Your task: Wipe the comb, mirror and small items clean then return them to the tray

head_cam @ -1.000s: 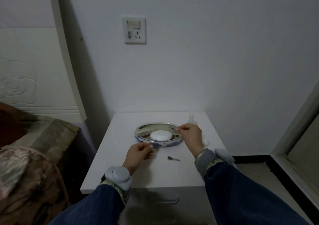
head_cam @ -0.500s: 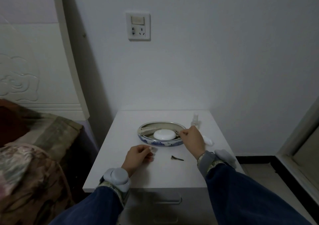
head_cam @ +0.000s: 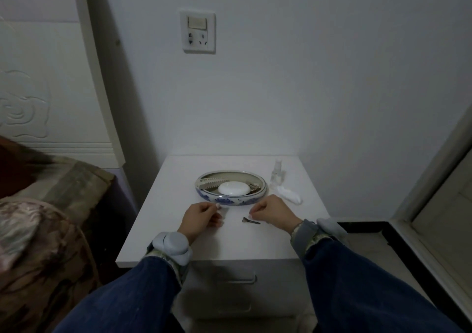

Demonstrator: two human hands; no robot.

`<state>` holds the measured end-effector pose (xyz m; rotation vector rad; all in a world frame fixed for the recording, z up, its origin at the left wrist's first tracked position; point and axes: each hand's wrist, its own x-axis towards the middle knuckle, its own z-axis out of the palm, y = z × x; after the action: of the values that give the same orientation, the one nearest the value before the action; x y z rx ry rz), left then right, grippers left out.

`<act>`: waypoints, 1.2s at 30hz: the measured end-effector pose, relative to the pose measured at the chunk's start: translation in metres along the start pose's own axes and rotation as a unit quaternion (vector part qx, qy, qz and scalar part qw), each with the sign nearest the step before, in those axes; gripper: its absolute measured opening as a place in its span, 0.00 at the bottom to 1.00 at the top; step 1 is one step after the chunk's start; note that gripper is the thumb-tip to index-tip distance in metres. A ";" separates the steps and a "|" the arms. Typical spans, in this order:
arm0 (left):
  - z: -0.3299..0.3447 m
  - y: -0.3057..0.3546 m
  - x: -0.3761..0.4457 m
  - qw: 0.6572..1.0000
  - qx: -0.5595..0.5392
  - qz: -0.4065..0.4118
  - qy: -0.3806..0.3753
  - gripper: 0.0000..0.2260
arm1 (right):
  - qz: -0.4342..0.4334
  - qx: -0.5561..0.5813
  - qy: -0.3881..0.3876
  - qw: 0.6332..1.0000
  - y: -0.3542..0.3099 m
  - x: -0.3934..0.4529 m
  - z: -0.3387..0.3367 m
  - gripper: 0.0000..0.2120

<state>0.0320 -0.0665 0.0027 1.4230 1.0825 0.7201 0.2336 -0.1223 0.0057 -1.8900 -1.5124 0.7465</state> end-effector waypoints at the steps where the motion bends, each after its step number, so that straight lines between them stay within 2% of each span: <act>1: 0.000 0.000 0.000 1.000 -0.001 -0.001 -0.001 0.07 | 0.002 -0.003 -0.003 1.000 0.001 -0.001 0.002 0.07; 7: -0.003 -0.003 -0.003 1.000 0.009 -0.006 0.003 0.08 | 0.001 0.012 -0.045 0.999 -0.008 -0.004 0.009 0.10; 17: 0.000 -0.004 0.001 1.000 -0.012 -0.029 -0.001 0.08 | 0.003 0.004 -0.059 0.998 -0.013 -0.003 0.005 0.01; 20: 0.001 -0.004 0.004 0.999 -0.009 -0.032 -0.005 0.08 | 0.005 0.076 -0.001 0.997 -0.019 0.002 -0.002 0.06; 23: 0.000 0.000 0.002 1.000 -0.009 -0.028 -0.008 0.08 | 0.026 0.138 0.090 0.986 -0.025 0.020 -0.010 0.04; 27: -0.009 0.007 0.002 1.000 -0.014 -0.019 0.000 0.09 | 0.052 0.110 0.188 0.975 -0.026 0.046 -0.010 0.02; 31: -0.017 0.008 0.000 1.000 -0.011 -0.021 0.008 0.09 | 0.072 0.072 0.216 0.971 -0.022 0.055 -0.003 0.04; 36: -0.018 0.006 -0.001 1.000 -0.009 -0.024 0.008 0.09 | 0.068 0.037 0.213 0.974 -0.016 0.056 -0.001 0.03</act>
<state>0.0170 -0.0600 0.0115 1.3729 1.1167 0.7064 0.2352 -0.0647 0.0149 -1.9566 -1.0840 0.4107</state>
